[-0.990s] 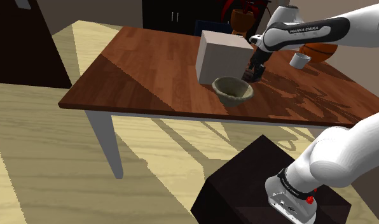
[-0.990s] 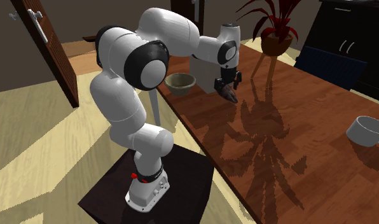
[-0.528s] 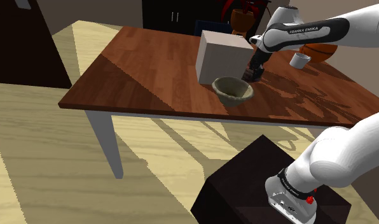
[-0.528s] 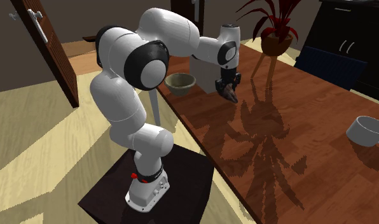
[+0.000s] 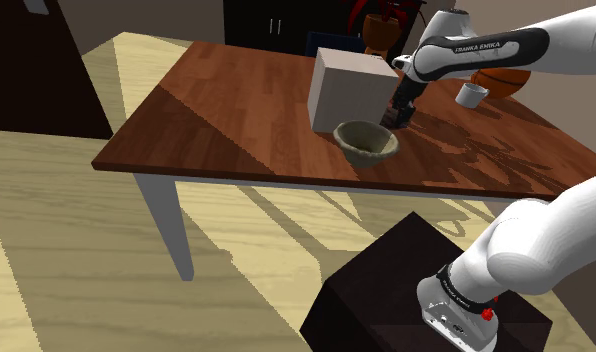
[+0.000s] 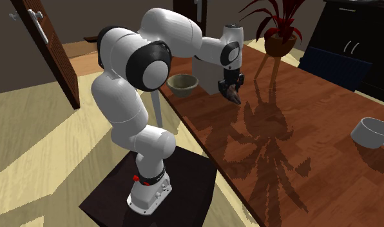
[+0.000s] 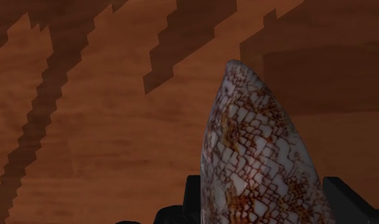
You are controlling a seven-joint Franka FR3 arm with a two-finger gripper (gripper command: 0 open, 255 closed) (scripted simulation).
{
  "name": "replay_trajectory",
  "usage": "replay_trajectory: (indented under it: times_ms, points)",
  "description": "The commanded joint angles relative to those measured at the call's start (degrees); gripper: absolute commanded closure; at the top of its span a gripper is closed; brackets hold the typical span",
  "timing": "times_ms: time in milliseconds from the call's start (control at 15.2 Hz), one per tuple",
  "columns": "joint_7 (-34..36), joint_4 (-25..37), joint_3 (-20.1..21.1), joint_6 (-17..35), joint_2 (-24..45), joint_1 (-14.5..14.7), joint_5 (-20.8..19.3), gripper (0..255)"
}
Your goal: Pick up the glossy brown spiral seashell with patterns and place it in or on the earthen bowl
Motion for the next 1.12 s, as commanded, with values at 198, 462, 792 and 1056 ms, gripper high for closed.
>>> replay_trajectory:
  times_ms: [198,462,792,1056]
  points:
    - [0.0,1.6,0.3,-2.5,-0.8,0.0,-0.1,255]
    - [0.0,4.1,0.7,-5.6,-1.5,0.1,-0.1,255]
    - [-0.1,7.4,1.1,-9.5,-2.1,0.2,-0.1,255]
    - [-0.3,10.2,1.4,-12.6,-2.3,0.3,0.1,255]
